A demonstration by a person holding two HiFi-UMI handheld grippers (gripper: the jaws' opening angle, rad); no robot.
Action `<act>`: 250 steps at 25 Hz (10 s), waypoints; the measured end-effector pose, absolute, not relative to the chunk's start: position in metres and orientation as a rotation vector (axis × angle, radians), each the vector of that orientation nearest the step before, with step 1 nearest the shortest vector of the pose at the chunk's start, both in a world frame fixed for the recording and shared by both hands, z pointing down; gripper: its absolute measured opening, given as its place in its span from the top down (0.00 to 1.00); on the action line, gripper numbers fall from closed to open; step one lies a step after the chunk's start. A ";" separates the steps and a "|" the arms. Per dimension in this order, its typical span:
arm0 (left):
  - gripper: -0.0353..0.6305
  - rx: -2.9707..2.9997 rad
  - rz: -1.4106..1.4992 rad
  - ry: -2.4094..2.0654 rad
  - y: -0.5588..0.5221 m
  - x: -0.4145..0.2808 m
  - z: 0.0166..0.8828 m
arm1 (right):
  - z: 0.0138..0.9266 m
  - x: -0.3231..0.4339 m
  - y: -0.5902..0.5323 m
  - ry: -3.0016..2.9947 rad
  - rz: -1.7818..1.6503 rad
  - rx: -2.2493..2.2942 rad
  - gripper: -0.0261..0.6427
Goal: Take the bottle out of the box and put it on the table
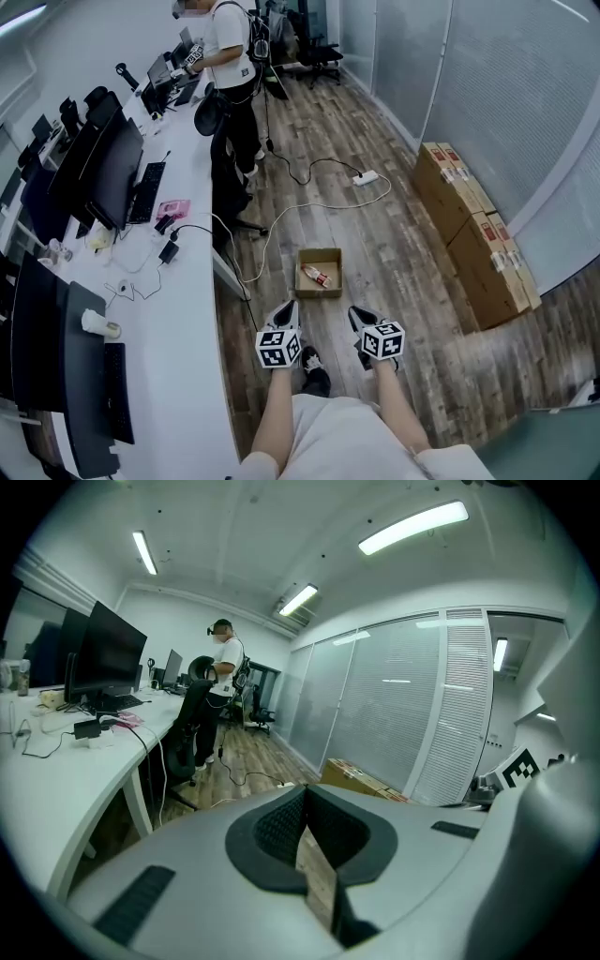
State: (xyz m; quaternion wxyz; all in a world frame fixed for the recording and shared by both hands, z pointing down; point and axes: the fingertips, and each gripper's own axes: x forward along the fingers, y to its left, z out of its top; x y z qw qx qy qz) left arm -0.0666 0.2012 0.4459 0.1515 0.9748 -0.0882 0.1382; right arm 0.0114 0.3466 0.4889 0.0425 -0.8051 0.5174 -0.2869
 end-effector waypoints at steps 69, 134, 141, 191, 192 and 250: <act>0.92 2.392 0.773 -0.455 -0.102 0.177 0.675 | 0.712 0.331 -0.001 2.027 -1.475 -2.350 0.90; 0.92 2.468 0.837 -0.376 -0.113 0.186 1.233 | 1.403 0.353 -0.058 2.479 -2.171 -2.108 0.49; 0.92 2.440 0.822 -0.407 -0.108 0.167 1.227 | 1.400 0.354 -0.044 2.409 -2.227 -2.179 0.49; 0.93 2.395 0.484 -0.916 -0.057 -0.009 0.646 | 0.648 0.174 -0.068 2.844 -0.871 -2.108 0.50; 0.92 2.380 0.467 -0.942 -0.055 -0.015 0.638 | 0.638 0.170 -0.066 2.851 -0.868 -2.101 0.49; 0.93 1.783 0.095 -1.939 -0.125 -0.289 0.486 | 0.487 -0.198 -0.270 3.473 -0.257 -0.903 0.49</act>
